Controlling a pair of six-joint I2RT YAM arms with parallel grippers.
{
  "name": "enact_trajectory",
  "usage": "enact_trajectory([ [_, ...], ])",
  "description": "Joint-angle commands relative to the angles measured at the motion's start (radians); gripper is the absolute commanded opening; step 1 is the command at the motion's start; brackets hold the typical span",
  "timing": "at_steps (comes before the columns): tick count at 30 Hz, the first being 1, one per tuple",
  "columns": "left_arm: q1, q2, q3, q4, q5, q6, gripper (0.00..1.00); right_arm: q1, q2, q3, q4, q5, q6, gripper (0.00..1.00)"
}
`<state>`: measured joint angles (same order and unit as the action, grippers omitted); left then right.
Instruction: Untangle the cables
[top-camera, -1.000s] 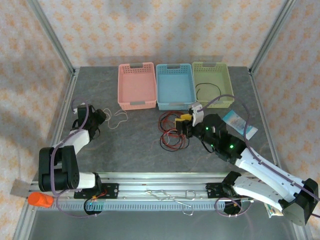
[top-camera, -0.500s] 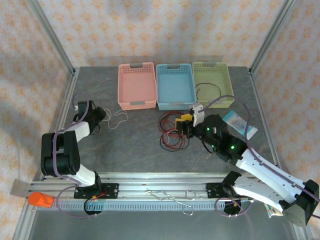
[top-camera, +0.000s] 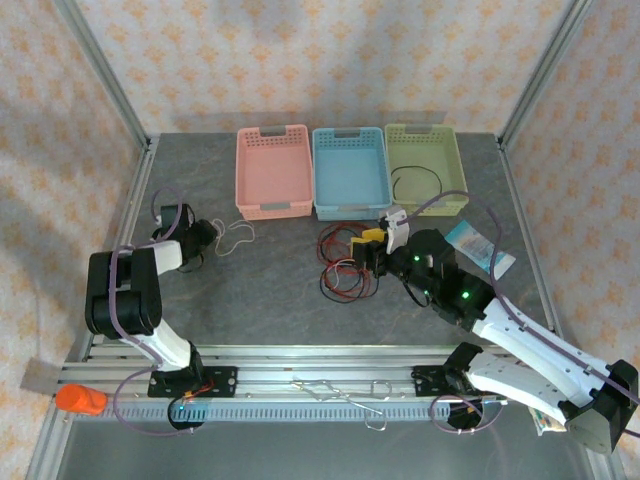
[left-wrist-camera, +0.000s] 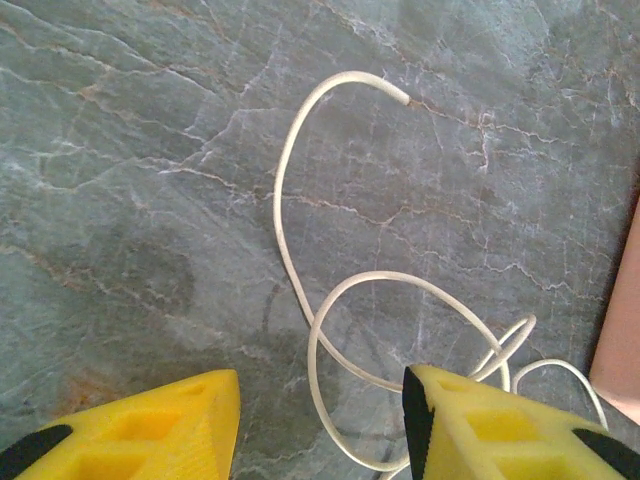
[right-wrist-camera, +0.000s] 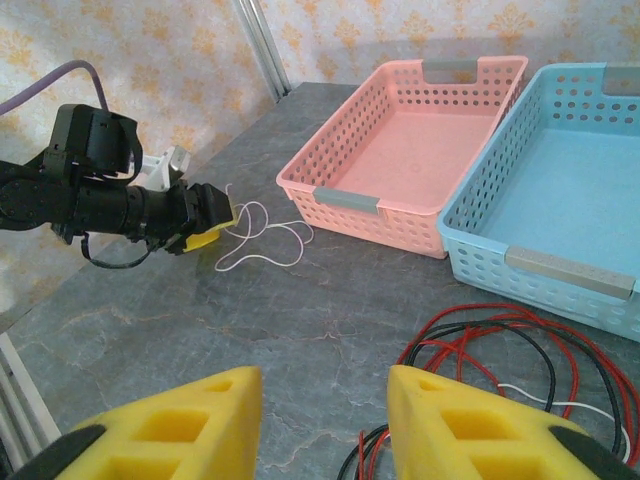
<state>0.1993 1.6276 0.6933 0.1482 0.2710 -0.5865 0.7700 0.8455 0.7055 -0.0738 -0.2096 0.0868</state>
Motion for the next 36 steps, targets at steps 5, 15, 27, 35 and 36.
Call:
enact_trajectory([
  [5, 0.011, 0.067, 0.040, 0.069, 0.044, -0.010, 0.36, 0.007, -0.013, -0.005, 0.009, -0.010, 0.015, 0.38],
  [15, 0.001, -0.083, -0.001, 0.118, 0.070, 0.025, 0.00, 0.007, -0.038, -0.017, 0.040, 0.062, 0.052, 0.38],
  [27, -0.119, -0.556, -0.048, 0.144, 0.287, 0.186, 0.00, 0.007, -0.025, -0.062, 0.264, 0.062, 0.154, 0.55],
  [35, -0.327, -0.701, 0.026, 0.059, 0.332, 0.260, 0.00, 0.046, 0.092, 0.000, 0.435, -0.063, 0.222, 0.65],
  [36, -0.359, -0.711, 0.029, 0.054, 0.320, 0.265, 0.00, 0.071, 0.109, 0.012, 0.446, -0.032, 0.215, 0.66],
])
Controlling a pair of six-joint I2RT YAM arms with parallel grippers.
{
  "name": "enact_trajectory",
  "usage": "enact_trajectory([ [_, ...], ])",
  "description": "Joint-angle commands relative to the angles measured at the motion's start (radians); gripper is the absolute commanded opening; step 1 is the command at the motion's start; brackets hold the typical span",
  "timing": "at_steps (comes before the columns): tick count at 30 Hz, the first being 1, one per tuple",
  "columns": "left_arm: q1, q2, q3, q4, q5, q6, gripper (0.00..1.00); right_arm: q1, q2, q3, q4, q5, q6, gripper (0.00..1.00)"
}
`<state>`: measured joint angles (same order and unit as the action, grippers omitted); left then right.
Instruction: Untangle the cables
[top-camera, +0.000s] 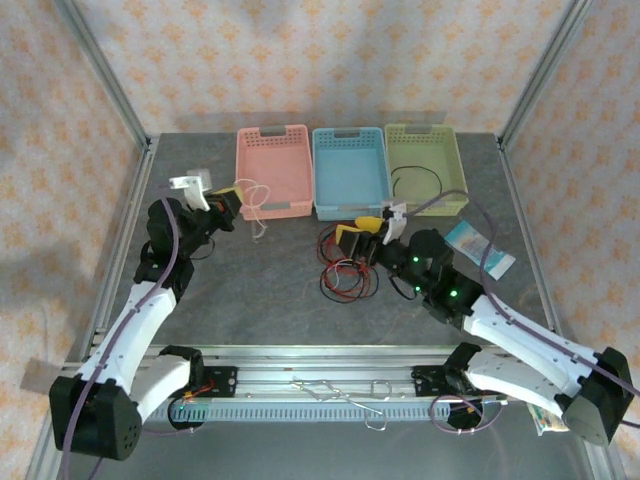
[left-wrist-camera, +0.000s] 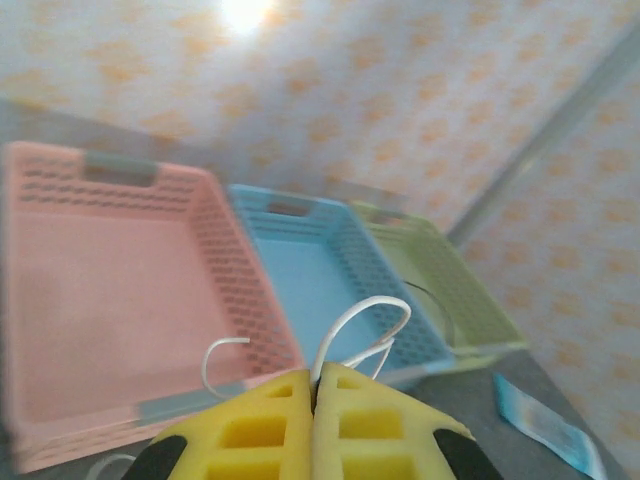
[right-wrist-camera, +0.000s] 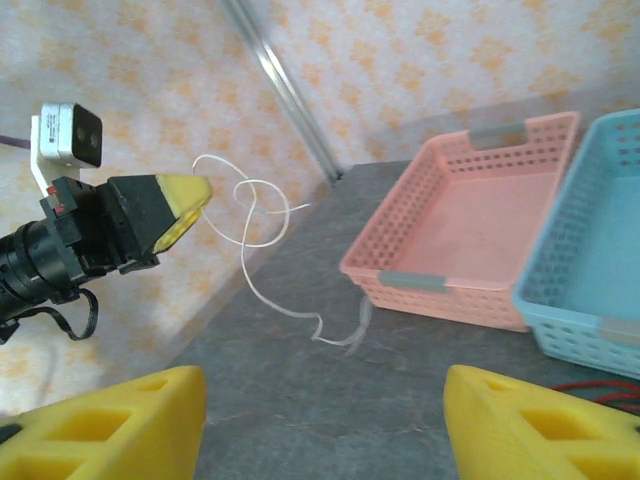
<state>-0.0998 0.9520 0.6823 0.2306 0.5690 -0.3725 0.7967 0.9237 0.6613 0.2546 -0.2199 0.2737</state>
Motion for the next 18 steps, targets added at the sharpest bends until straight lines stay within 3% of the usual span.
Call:
enact_trajectory([
  [1, -0.096, -0.045, 0.044, -0.034, 0.003, 0.053, 0.00, 0.079, 0.049, 0.072, 0.127, 0.023, 0.017, 0.67],
  [7, -0.239, -0.064, 0.065, -0.032, -0.047, 0.060, 0.00, 0.180, 0.171, 0.175, 0.156, 0.180, 0.013, 0.75],
  [18, -0.365, -0.045, 0.123, -0.059, -0.081, 0.092, 0.00, 0.186, 0.310, 0.258, 0.156, 0.288, 0.070, 0.75],
])
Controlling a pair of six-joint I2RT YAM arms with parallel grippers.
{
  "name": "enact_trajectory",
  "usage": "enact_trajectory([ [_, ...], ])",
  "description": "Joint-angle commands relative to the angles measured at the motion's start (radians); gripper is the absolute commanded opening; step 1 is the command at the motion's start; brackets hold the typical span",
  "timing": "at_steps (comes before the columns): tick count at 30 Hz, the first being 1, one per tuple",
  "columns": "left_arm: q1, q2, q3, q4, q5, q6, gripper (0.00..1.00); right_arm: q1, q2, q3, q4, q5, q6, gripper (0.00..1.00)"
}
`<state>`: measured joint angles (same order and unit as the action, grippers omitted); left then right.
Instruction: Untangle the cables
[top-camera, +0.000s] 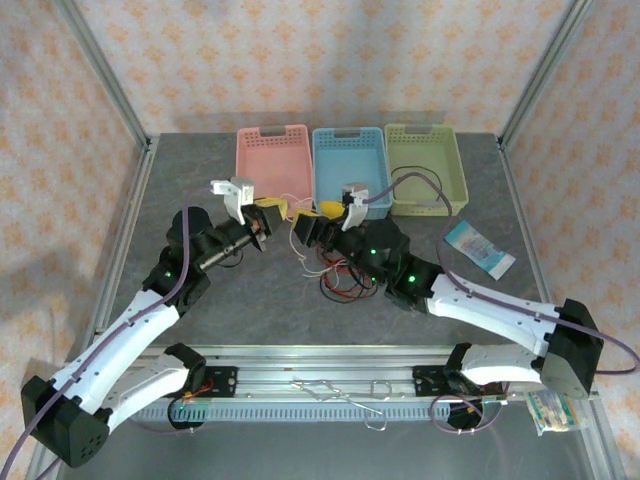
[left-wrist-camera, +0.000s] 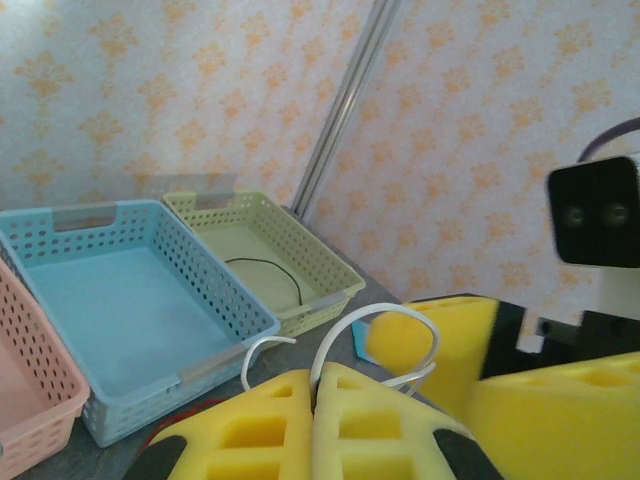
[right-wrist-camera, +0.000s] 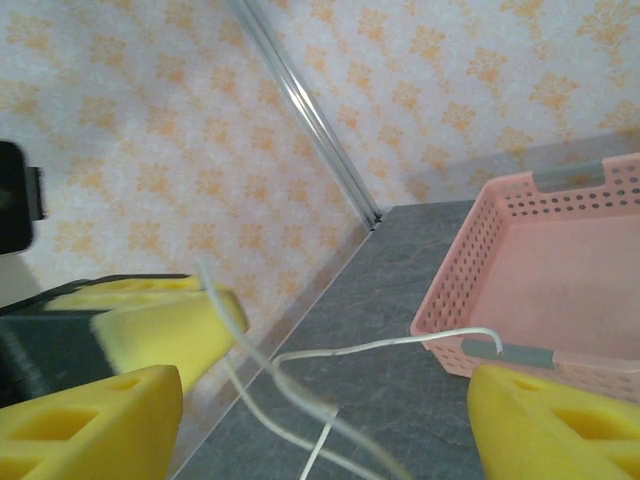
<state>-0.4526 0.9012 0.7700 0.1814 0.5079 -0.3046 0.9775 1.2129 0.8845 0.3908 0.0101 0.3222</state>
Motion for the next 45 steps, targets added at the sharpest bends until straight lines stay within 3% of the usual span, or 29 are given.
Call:
enact_trajectory([
  [1, -0.020, 0.008, 0.040, -0.010, -0.014, 0.026, 0.00, 0.006, 0.031, 0.037, 0.020, 0.072, 0.024, 0.75],
  [6, -0.055, 0.008, 0.055, -0.010, 0.022, 0.032, 0.00, -0.002, 0.081, 0.068, -0.004, 0.197, 0.070, 0.75],
  [12, -0.060, -0.033, 0.063, -0.035, 0.075, 0.040, 0.00, -0.078, 0.132, 0.091, -0.129, 0.291, 0.180, 0.75],
  [18, -0.060, -0.111, 0.103, -0.156, -0.112, 0.076, 0.00, -0.139, 0.115, 0.050, -0.276, 0.401, 0.198, 0.75],
  [33, -0.029, -0.062, 0.335, -0.407, -0.592, 0.147, 0.00, -0.381, -0.172, -0.174, -0.467, 0.389, 0.164, 0.76],
  [39, 0.045, 0.030, 0.490, -0.439, -0.569, 0.159, 0.00, -0.446, -0.278, -0.229, -0.522, 0.395, 0.138, 0.77],
  [45, 0.087, 0.173, 0.666, -0.445, -0.556, 0.183, 0.00, -0.468, -0.326, -0.221, -0.533, 0.325, 0.054, 0.77],
])
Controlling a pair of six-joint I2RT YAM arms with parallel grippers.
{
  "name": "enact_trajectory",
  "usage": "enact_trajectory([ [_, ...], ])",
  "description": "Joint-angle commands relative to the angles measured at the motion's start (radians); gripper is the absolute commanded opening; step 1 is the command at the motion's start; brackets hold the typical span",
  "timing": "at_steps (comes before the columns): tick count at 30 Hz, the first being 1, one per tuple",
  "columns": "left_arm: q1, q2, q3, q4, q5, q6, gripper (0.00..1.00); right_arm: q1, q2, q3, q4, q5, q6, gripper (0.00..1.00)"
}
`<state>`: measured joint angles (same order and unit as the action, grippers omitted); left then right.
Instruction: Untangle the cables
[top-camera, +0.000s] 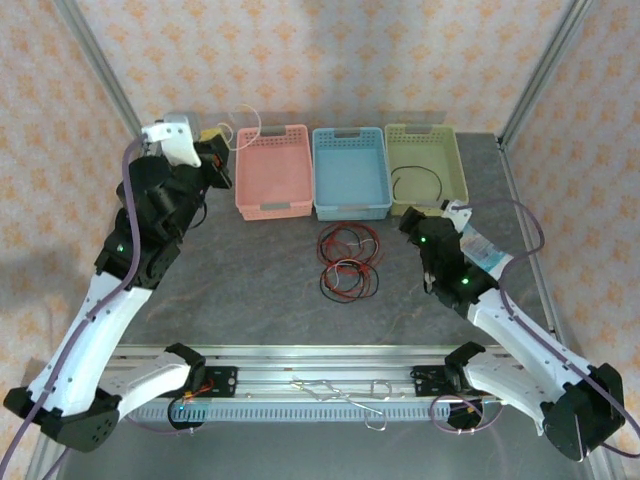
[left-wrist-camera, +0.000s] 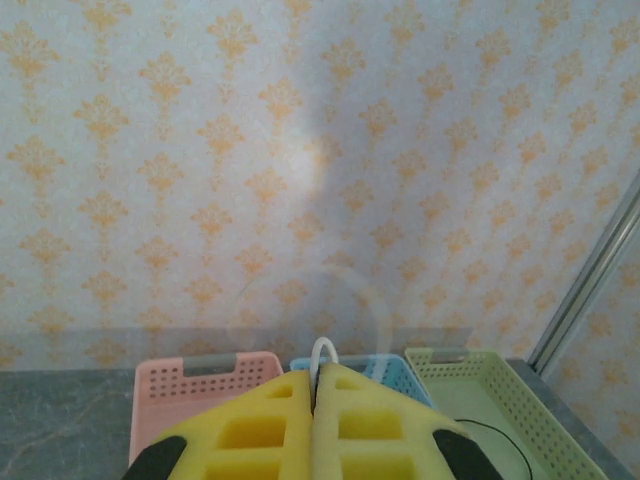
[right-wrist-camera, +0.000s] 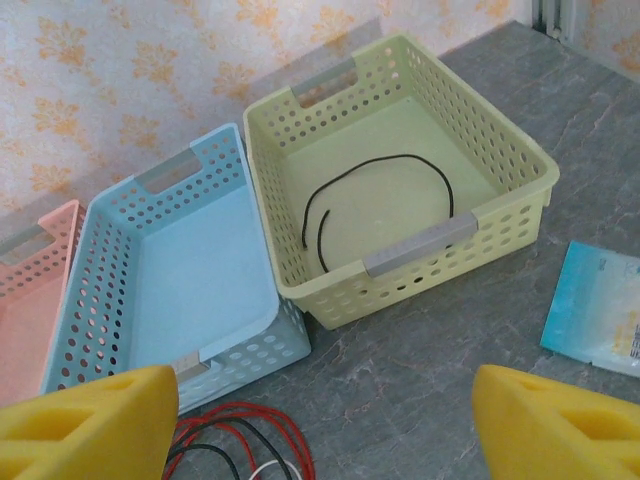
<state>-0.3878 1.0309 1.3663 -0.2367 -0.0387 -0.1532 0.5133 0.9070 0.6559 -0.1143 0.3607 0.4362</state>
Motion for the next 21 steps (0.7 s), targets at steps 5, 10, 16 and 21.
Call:
enact_trajectory([
  [5, 0.086, 0.186, 0.200, -0.007, 0.040, 0.032, 0.00, -0.004, -0.050, 0.044, -0.044, -0.106, -0.117, 0.77],
  [10, 0.108, 0.320, 0.329, 0.019, 0.070, 0.035, 0.00, -0.004, -0.095, 0.097, -0.048, -0.094, -0.175, 0.90],
  [16, 0.113, 0.453, 0.456, 0.031, 0.089, 0.027, 0.00, -0.004, -0.128, 0.188, -0.080, -0.050, -0.235, 1.00],
  [21, 0.114, 0.522, 0.491, 0.056, 0.099, 0.020, 0.00, -0.004, -0.169, 0.163, 0.020, -0.063, -0.253, 1.00],
])
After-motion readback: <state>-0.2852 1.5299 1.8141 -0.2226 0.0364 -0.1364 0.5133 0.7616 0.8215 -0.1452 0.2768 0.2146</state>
